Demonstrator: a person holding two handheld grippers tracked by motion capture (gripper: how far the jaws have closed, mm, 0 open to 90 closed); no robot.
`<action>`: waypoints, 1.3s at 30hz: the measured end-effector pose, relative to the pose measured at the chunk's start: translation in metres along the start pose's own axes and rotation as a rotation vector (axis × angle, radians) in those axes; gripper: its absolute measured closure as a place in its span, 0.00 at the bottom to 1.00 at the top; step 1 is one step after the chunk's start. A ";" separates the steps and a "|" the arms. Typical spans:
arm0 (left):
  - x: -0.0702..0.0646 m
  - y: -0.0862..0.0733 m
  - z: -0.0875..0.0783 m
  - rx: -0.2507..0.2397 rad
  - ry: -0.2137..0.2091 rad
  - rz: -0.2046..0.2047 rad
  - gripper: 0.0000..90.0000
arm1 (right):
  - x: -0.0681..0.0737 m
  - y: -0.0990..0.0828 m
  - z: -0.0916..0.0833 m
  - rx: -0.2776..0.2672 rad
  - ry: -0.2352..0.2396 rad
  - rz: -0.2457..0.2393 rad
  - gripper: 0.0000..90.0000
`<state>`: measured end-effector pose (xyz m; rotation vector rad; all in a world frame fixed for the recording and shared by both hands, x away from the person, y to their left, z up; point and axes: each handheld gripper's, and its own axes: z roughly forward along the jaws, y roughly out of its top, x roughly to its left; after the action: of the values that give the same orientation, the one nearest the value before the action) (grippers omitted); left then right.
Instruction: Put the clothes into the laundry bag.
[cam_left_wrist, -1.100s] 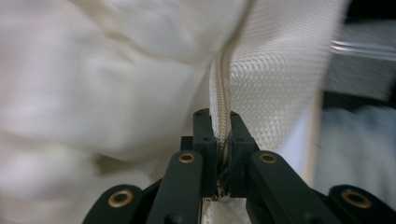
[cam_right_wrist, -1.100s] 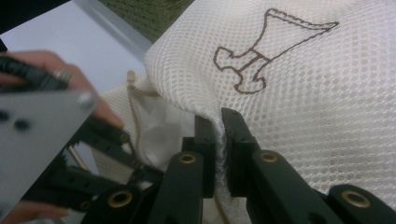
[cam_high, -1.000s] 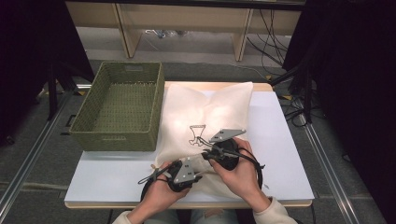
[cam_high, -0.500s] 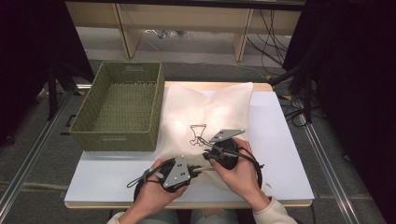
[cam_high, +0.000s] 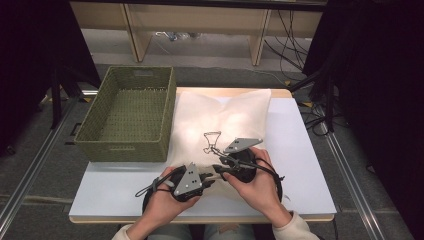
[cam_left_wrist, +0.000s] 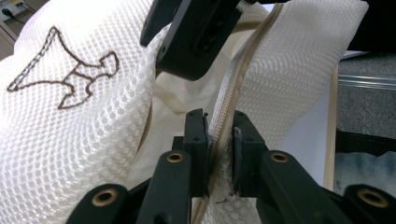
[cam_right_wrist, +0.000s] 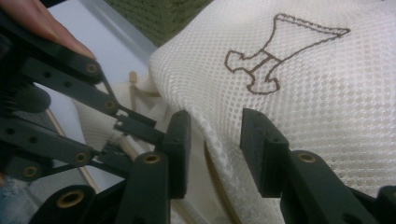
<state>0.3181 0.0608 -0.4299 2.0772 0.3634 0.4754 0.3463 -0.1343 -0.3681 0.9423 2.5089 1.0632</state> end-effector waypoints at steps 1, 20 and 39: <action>0.001 -0.001 0.000 0.003 0.000 0.000 0.86 | 0.001 0.000 -0.001 -0.014 -0.003 0.009 0.71; 0.002 -0.003 -0.016 -0.019 -0.007 -0.022 0.60 | -0.033 -0.001 -0.032 -0.158 -0.107 0.142 0.68; 0.034 -0.005 -0.052 -0.128 0.112 -0.147 0.44 | -0.033 -0.002 -0.028 -0.158 -0.108 0.143 0.67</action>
<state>0.3237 0.1166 -0.4028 1.8901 0.5340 0.5147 0.3579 -0.1718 -0.3504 1.1137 2.2621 1.1989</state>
